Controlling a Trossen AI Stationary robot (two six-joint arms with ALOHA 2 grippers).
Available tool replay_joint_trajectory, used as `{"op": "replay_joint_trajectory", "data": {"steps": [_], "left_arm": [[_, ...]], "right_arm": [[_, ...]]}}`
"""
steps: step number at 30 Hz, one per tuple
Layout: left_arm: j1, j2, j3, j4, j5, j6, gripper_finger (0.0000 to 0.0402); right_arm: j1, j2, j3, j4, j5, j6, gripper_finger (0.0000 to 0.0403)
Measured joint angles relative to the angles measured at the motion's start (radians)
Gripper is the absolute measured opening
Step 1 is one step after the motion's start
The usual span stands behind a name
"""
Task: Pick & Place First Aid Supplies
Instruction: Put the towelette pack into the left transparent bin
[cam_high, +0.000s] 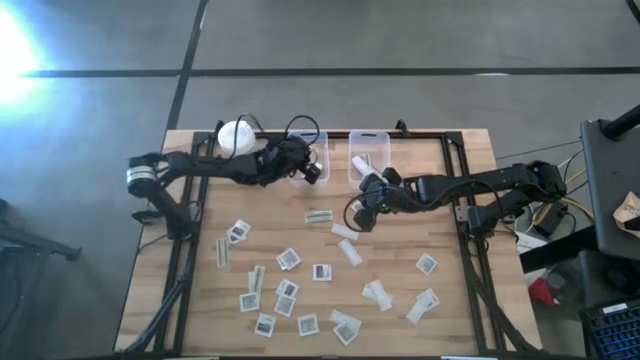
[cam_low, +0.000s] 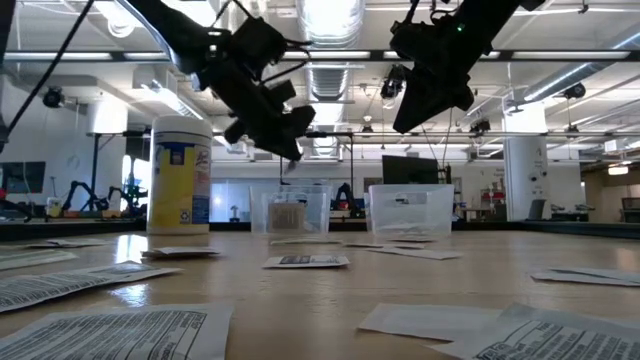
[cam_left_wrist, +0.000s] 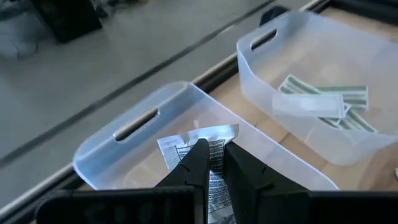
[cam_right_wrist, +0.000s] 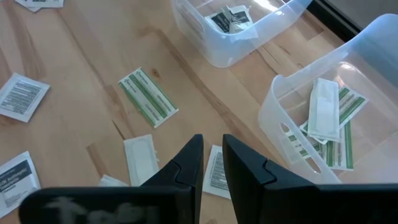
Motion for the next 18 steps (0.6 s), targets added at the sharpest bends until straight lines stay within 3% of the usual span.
{"op": "replay_joint_trajectory", "data": {"steps": [13,18], "left_arm": [[0.018,0.078,0.07,-0.066,0.041,0.008,0.0039],[0.018,0.078,0.062,-0.069,0.041,0.032,0.0067]], "right_arm": [[0.0,0.0,-0.007,-0.001,0.0,0.0,0.0057],[0.0,0.0,-0.008,0.0,-0.001,0.0,0.0057]]}}
